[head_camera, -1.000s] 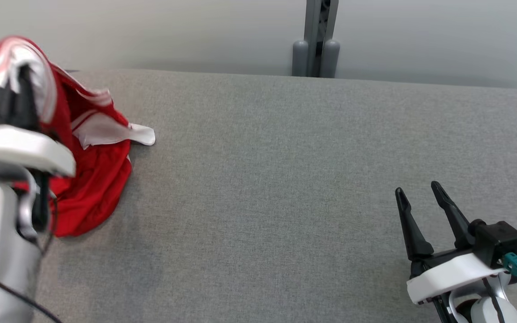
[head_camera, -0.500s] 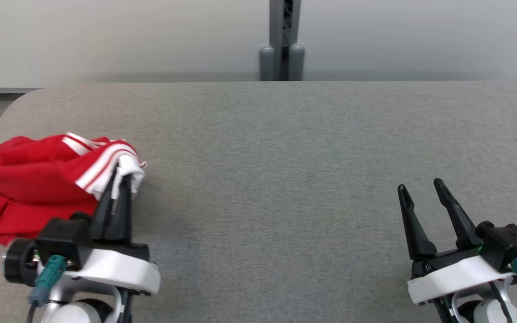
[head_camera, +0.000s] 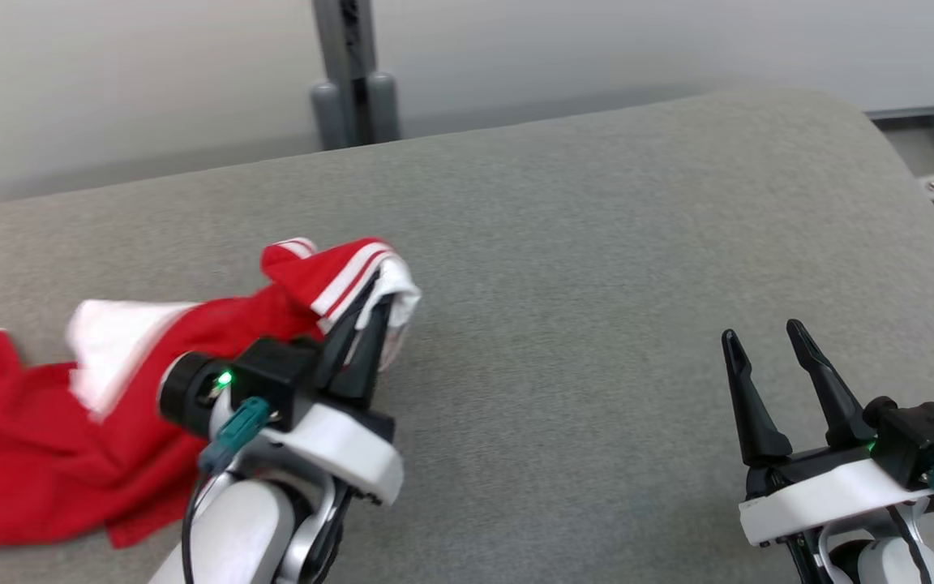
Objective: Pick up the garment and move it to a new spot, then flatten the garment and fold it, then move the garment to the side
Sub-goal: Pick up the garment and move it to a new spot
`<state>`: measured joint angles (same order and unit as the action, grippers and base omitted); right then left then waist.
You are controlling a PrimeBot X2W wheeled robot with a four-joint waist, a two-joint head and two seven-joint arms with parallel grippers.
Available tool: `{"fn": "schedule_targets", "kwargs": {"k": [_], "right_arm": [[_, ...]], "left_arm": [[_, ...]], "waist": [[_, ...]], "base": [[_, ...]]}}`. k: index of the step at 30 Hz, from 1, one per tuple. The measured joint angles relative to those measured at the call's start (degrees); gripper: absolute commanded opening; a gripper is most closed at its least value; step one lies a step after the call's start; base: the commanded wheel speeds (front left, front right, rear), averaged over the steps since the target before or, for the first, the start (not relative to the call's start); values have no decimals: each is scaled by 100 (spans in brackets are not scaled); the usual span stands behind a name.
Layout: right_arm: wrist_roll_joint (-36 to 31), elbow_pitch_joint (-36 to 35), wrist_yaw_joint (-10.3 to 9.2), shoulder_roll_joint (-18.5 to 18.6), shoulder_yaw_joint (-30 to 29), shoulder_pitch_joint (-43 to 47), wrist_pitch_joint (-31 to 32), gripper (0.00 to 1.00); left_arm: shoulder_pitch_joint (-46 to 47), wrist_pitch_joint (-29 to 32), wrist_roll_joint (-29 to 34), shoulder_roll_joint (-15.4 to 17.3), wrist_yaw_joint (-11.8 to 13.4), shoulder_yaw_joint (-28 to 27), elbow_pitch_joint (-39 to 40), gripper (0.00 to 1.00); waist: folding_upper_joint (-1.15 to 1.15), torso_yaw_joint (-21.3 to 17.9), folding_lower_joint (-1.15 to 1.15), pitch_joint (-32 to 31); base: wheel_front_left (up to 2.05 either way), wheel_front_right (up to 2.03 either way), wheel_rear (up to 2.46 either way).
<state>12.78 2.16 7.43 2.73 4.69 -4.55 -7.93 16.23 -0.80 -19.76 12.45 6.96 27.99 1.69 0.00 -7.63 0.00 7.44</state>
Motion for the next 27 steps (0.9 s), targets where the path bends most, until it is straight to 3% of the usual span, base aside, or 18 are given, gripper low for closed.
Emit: {"fn": "schedule_targets", "kwargs": {"k": [13, 21, 22, 23, 24, 27], "right_arm": [[275, 253, 0, 4, 59, -102, -222, 100], [413, 448, 0, 2, 141, -217, -356, 100], [437, 471, 0, 2, 151, -224, -374, 100], [444, 498, 0, 2, 155, -232, -389, 100], [444, 535, 0, 1, 156, -251, -403, 100], [444, 597, 0, 3, 119, -304, -430, 100]], "left_arm": [[895, 34, 56, -487, -471, 578, -798, 0], [1042, 102, -67, -827, -801, 1190, -1769, 0], [1057, 78, -107, -849, -827, 1235, -1909, 17], [1094, 77, -120, -864, -847, 1290, -2039, 75], [1122, 63, -163, -887, -857, 1329, -2125, 100], [1156, -108, -248, -953, -949, 1494, -2237, 100]], "waist": [[0, -971, 0, 373], [0, -1233, 0, 634], [0, -1238, 0, 648], [0, -1237, 0, 653], [0, -1230, 0, 651], [0, -1164, 0, 633]], "base": [[0, 0, 0], [0, 0, 0], [0, 0, 0], [0, 0, 0], [0, 0, 0], [0, 0, 0]]}}
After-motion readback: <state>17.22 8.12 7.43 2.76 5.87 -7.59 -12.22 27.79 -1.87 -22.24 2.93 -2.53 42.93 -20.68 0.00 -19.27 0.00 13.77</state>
